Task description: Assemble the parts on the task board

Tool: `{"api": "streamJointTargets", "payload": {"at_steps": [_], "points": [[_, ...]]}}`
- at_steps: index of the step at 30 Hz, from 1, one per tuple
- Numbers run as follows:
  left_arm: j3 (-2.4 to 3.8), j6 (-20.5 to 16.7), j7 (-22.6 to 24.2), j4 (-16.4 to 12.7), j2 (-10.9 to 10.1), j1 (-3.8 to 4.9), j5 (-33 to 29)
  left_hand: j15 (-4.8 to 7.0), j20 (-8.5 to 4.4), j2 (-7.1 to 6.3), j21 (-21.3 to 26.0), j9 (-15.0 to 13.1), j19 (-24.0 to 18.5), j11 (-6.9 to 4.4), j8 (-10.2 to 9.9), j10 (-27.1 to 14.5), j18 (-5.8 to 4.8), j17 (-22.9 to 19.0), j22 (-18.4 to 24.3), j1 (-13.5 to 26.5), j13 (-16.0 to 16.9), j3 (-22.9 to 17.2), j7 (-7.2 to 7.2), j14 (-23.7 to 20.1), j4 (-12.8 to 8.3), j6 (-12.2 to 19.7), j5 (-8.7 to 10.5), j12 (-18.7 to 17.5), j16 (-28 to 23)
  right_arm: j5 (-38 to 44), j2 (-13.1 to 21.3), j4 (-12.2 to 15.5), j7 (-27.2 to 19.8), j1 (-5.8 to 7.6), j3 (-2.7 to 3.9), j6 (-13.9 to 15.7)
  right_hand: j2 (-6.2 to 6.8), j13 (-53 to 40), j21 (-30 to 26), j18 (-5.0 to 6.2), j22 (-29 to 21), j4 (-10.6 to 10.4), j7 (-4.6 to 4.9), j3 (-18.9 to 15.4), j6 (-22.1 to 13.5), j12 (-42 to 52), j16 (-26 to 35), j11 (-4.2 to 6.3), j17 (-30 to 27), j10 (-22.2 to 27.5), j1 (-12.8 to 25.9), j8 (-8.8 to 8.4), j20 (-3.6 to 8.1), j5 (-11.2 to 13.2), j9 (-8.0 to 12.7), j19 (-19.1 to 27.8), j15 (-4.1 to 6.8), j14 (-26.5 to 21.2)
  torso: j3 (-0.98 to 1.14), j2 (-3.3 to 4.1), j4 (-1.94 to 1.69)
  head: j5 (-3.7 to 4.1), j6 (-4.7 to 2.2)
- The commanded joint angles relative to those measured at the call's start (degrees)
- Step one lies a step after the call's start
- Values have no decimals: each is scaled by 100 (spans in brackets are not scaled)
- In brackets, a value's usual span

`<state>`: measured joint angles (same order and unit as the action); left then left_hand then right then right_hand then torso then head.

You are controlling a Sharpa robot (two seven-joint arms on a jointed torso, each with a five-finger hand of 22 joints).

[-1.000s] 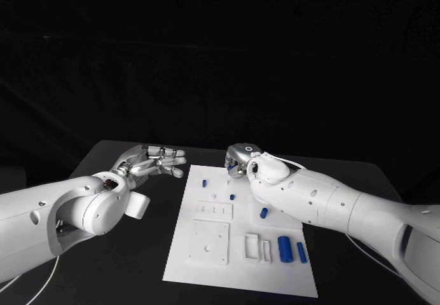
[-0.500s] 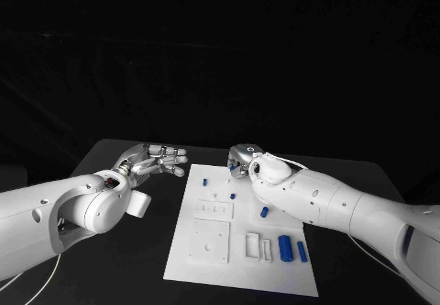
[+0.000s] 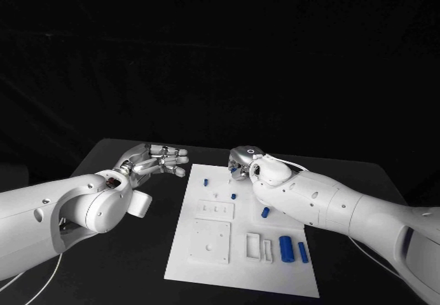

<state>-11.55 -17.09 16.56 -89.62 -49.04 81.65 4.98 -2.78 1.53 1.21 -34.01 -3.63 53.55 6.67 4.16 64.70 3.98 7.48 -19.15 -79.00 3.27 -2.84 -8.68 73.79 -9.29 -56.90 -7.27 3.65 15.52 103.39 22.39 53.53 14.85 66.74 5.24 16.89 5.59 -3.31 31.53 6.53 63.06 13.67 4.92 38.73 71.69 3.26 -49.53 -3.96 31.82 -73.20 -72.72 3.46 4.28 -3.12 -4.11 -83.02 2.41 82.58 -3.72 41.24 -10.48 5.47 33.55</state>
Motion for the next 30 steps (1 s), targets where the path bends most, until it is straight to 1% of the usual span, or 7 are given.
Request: {"api": "streamJointTargets", "payload": {"at_steps": [1,7,11,14,19,27,30], "points": [[6,70,24,-22,7,15,19,2,15,4,-7,-3,-26,3,-28,-45,-6,-5,5,-37,6,35,-11,-27,-11,29,21,-20,35,73,-30,-17,-65,-19,-15,-46,-51,-12,-18,61,5,26,4,-5,23,6,16,168,-9,-186,-20,19,-11,-26,-10,-41,45,-3,-10,2,1,-6,7],[6,71,21,-9,20,19,25,2,15,4,-7,-3,-26,3,-28,-45,-6,-5,5,-37,6,35,-11,-27,-11,29,21,-20,35,75,-60,-41,-41,-24,-19,35,-52,-11,-50,63,26,31,4,-2,22,5,16,166,-13,-180,-17,19,-9,-41,-9,-53,46,-4,-11,8,4,-15,-7],[5,74,19,2,33,20,26,2,15,4,-7,-3,-26,3,-28,-45,-6,-5,5,-37,6,35,-11,-27,-11,29,21,-20,35,84,-71,-69,-14,-25,-20,77,-52,-11,-50,63,26,31,4,-2,22,5,16,166,-13,-180,-17,19,-9,-41,-9,-53,46,-4,-20,9,12,-21,-11],[5,75,18,6,38,21,27,2,15,4,-7,-3,-26,3,-28,-45,-6,-5,5,-37,6,35,-11,-27,-11,29,21,-20,35,91,-77,-95,-2,-25,-21,92,-52,-11,-50,63,26,31,4,-2,22,5,16,166,-13,-180,-17,19,-9,-41,-9,-53,46,-4,-19,12,14,-23,-17],[5,76,17,7,40,21,27,2,15,4,-7,-3,-26,3,-28,-45,-6,-5,5,-37,6,35,-11,-27,-11,29,21,-20,35,97,-92,-139,-8,-26,-25,69,-45,-12,-95,63,68,33,4,9,21,6,20,166,-23,-180,-14,18,-10,-45,-7,-68,46,-4,-20,9,7,-20,-14],[4,81,11,4,42,21,27,2,15,4,-7,-3,-26,3,-28,-45,-6,-5,5,-37,6,35,-11,-27,-11,29,21,-20,35,99,-114,-193,-4,-26,-36,15,-46,-11,-131,63,84,31,8,8,9,5,21,162,-27,-167,-14,17,-12,-46,-4,-71,42,-4,-25,8,8,-26,-23],[4,86,6,5,44,21,27,2,15,4,-7,-3,-26,3,-28,-45,-6,-5,5,-37,6,35,-11,-27,-11,29,21,-20,35,91,-131,-224,-23,-26,-48,-1,-48,-11,-136,63,90,30,11,7,4,4,21,158,-28,-156,-14,17,-14,-46,-3,-72,40,-5,-22,11,10,-26,-19]]}}
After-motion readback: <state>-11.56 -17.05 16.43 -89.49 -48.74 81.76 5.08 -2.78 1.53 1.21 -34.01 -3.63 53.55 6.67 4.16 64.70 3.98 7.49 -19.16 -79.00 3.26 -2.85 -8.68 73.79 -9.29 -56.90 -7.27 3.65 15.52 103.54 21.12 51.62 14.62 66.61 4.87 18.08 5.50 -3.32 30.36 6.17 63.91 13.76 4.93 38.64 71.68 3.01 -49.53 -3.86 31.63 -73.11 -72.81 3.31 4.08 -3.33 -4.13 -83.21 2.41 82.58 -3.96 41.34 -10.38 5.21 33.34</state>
